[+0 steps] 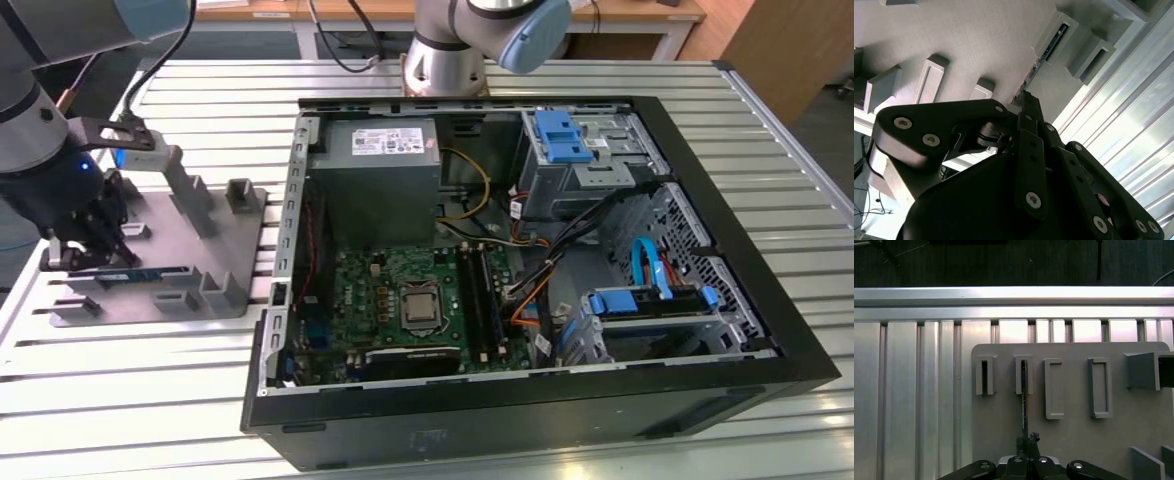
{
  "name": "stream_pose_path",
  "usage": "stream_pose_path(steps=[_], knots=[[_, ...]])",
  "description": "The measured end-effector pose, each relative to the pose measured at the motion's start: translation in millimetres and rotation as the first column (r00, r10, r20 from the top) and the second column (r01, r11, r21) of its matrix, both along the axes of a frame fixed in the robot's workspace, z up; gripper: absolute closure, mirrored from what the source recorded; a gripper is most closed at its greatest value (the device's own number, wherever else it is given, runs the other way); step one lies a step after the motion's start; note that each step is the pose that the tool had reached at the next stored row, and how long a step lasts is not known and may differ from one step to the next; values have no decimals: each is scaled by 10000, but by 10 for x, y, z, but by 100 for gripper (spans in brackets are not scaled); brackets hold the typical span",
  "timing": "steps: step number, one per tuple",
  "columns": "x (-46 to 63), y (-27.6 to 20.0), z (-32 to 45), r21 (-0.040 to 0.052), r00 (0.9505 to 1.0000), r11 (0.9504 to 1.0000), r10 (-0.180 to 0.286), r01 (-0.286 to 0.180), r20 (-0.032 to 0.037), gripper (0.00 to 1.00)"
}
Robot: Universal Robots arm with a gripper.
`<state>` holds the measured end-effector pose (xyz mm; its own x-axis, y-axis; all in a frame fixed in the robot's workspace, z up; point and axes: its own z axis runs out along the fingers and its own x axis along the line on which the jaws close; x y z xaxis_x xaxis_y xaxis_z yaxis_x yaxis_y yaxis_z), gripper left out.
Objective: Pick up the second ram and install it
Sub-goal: 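Pick up the second ram and move it above second insertion slot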
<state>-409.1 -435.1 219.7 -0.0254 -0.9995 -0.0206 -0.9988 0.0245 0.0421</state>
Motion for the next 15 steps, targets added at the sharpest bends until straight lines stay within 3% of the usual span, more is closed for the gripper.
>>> stream_pose_path(steps=[3, 5, 6, 7, 11, 15], knots=[[0, 0, 0, -3, 10000, 10000, 0, 0, 0, 84], [0, 0, 0, -4, 10000, 10000, 0, 0, 0, 71], [0, 0, 0, -5, 10000, 10000, 0, 0, 0, 71], [0, 0, 0, -5, 10000, 10000, 0, 0, 0, 65], [0, 0, -8, -44, 10000, 10000, 70, -70, 2, 65], [0, 0, -52, -46, 9973, 9973, 735, -735, 0, 65]])
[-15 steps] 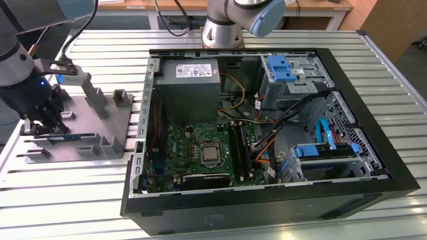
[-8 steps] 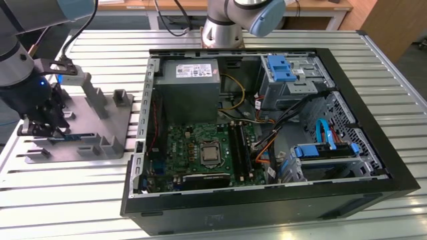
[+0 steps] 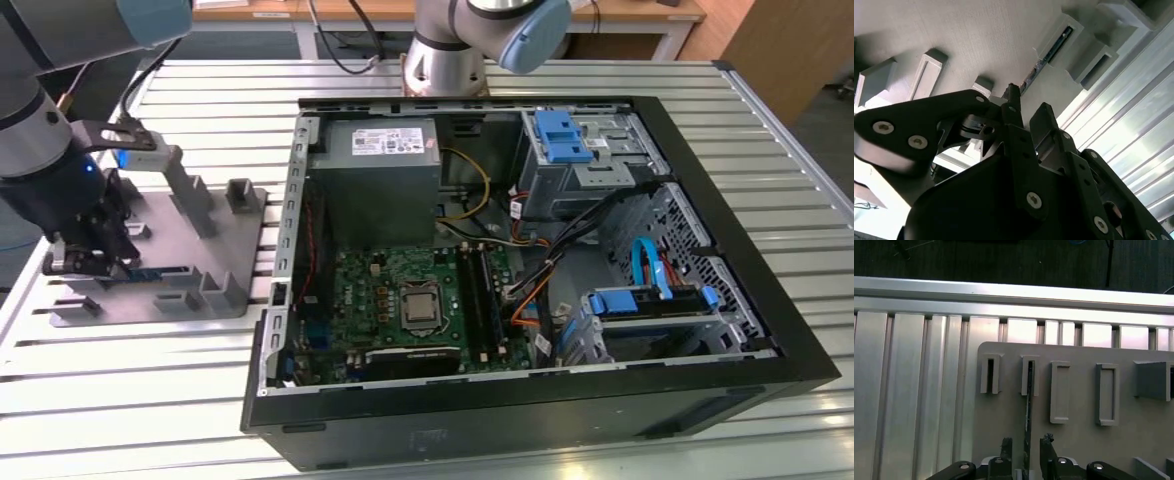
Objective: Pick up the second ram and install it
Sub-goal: 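Pick up the second ram and move it above second insertion slot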
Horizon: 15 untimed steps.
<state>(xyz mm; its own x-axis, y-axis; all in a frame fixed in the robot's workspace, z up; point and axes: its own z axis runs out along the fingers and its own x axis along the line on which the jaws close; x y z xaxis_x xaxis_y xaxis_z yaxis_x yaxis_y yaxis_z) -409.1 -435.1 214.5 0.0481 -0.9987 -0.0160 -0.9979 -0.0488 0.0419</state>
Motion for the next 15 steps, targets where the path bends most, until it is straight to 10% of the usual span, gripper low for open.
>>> stream_pose_path(steps=[15], knots=[[8, 47, -258, 133, 9997, 9996, 236, -236, 5, 65]])
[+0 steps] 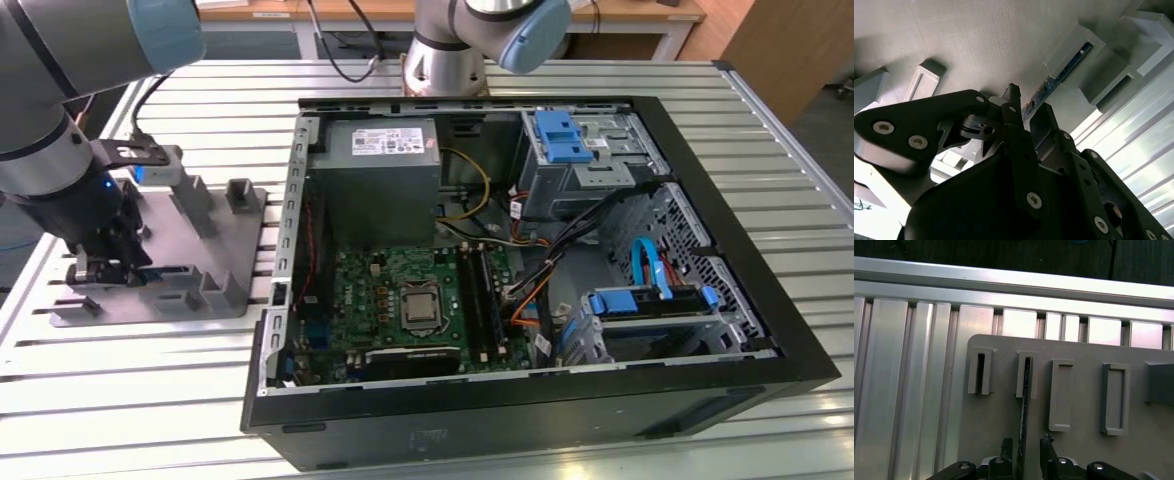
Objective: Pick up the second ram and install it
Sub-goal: 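Pick up the second ram and move it above second insertion slot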
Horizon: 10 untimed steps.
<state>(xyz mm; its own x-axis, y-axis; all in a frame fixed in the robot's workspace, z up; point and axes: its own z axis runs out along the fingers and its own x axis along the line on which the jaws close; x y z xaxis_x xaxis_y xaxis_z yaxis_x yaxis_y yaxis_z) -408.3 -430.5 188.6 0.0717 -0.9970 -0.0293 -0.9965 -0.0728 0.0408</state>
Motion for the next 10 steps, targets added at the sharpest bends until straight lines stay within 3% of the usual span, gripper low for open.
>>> stream_pose_path(steps=[7, 9, 10], knots=[[0, -1, 0, -1, 10000, 10000, 2, -2, -2, 66], [0, -1, 0, -1, 10000, 10000, 2, -2, -2, 78], [0, -1, 0, 0, 10000, 10000, 1, -1, -2, 78]])
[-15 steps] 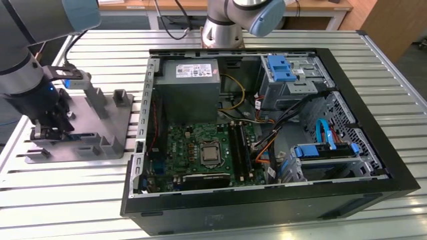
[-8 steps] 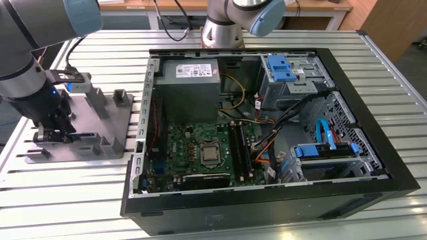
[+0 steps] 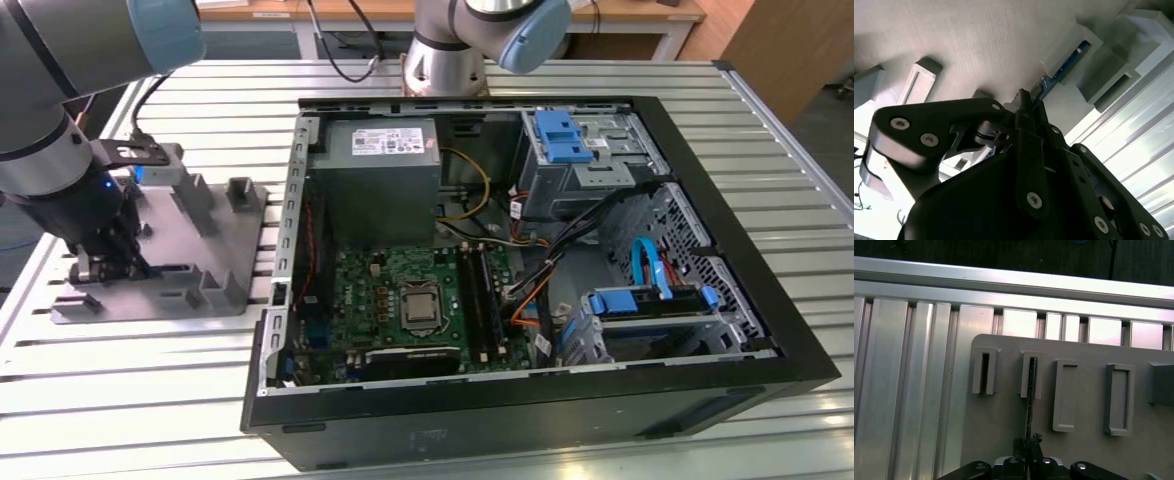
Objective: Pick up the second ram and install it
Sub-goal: 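Pick up the second ram and move it above second insertion slot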
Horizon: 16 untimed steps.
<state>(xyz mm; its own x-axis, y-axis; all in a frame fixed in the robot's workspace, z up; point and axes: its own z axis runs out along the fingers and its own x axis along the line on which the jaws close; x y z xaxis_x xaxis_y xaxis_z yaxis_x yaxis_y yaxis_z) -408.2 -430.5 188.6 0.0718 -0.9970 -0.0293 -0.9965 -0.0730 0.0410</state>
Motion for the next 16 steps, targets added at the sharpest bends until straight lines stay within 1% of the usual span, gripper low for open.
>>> stream_pose_path(steps=[1, 2, 16], knots=[[0, 0, 0, 1, 10000, 10000, 0, 0, 0, 84], [0, 0, 0, 1, 10000, 10000, 0, 0, 0, 86], [0, 0, -1, 0, 10000, 10000, 0, 0, 0, 86]])
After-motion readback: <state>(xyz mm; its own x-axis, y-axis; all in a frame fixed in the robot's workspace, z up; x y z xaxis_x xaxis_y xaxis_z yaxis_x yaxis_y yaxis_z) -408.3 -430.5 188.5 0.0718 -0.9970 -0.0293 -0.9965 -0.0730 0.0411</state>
